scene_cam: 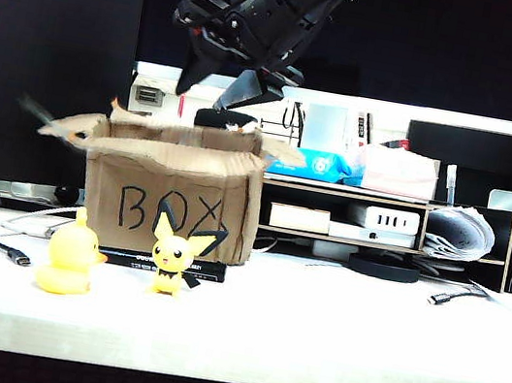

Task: Put the doll that is least similar in color compared to the others into the paper box.

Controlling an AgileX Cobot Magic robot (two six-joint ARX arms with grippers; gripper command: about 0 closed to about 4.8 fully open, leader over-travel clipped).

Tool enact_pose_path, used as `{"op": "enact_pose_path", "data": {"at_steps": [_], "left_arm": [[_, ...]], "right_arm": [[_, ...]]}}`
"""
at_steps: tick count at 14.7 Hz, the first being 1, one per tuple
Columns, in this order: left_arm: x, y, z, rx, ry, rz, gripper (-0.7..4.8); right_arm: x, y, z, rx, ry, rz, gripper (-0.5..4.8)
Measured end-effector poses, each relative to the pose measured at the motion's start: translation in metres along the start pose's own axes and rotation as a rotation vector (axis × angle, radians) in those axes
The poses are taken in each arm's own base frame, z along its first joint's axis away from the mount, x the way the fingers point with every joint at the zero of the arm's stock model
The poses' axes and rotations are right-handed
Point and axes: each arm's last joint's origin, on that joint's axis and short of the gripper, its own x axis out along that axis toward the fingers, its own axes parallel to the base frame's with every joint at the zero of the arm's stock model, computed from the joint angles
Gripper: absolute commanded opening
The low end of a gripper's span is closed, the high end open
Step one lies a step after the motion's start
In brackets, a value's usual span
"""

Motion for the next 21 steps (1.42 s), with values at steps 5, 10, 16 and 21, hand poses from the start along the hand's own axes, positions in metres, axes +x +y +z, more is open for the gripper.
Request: {"op": "enact_pose_path", "data": {"at_steps": [5, 10, 16, 21], "left_arm": [[0.000, 0.000, 0.000, 0.000, 0.000, 0.000, -0.05], [0.000, 0.000, 0.000, 0.000, -0.001, 0.000, -0.05], [-0.009, 0.018, 0.008, -0.061, -0.116, 0.149, -0.05], [-0.022, 0.035, 0.014, -0.106, -0.247, 0.322, -0.05]], "right_arm": [[-0.003, 0.001, 0.002, -0.002, 0.003, 0.002, -0.06], [-0.047, 0.013, 0.013, -0.008, 0.042, -0.060, -0.07], [-0.122, 0.078, 0.009, -0.203, 0.199, -0.196, -0.06], [-0.169, 0.163, -0.003, -0.276, 0.133, -0.317, -0.06]]}}
